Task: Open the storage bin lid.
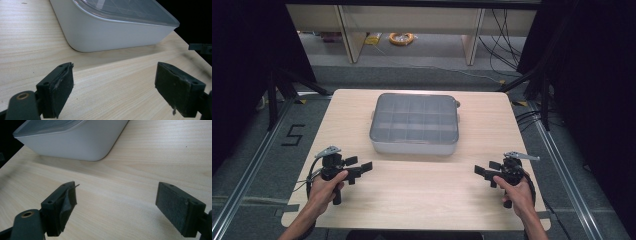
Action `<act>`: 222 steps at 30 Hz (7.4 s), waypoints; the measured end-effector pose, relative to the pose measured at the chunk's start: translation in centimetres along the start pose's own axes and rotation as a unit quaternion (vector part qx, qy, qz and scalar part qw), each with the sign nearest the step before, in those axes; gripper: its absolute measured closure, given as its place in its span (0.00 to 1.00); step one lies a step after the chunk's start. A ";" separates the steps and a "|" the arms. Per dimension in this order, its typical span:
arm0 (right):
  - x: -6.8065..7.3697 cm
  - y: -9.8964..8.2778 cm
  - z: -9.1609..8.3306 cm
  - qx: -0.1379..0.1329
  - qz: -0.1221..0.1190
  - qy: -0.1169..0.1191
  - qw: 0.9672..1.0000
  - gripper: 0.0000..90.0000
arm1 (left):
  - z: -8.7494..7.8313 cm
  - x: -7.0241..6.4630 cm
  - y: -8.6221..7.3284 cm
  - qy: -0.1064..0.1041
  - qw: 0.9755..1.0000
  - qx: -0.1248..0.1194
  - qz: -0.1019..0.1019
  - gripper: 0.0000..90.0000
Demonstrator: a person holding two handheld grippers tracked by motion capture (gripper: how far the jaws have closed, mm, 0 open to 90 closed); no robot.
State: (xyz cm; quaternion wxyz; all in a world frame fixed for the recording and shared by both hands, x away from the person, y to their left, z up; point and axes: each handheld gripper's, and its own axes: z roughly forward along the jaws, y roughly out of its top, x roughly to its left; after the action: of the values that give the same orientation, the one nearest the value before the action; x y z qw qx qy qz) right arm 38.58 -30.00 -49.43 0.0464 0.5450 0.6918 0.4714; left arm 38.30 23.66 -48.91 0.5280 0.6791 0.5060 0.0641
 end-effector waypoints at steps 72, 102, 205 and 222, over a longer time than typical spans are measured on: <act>0.4 13.7 12.1 -0.006 0.088 0.040 0.995 0.53 | 11.1 5.6 11.9 0.049 0.994 0.016 -0.100 0.48; 2.6 15.2 9.3 -0.065 0.049 0.022 0.996 0.78 | 7.8 1.8 13.2 0.097 0.989 -0.067 -0.084 0.66; 6.2 -2.6 -1.3 -0.019 0.029 0.021 0.999 0.78 | -1.7 -6.9 -4.7 0.066 0.998 0.008 -0.006 0.68; 5.6 -4.3 -0.9 -0.011 0.052 0.019 0.998 0.75 | -1.1 -6.1 -5.4 0.045 0.998 0.043 -0.018 0.65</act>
State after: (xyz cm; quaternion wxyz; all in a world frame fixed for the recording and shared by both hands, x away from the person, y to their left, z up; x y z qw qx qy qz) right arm 32.80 -25.89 -49.43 0.0150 0.5705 0.6582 0.4911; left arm 31.35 19.33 -49.92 0.4764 0.6883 0.5433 0.0634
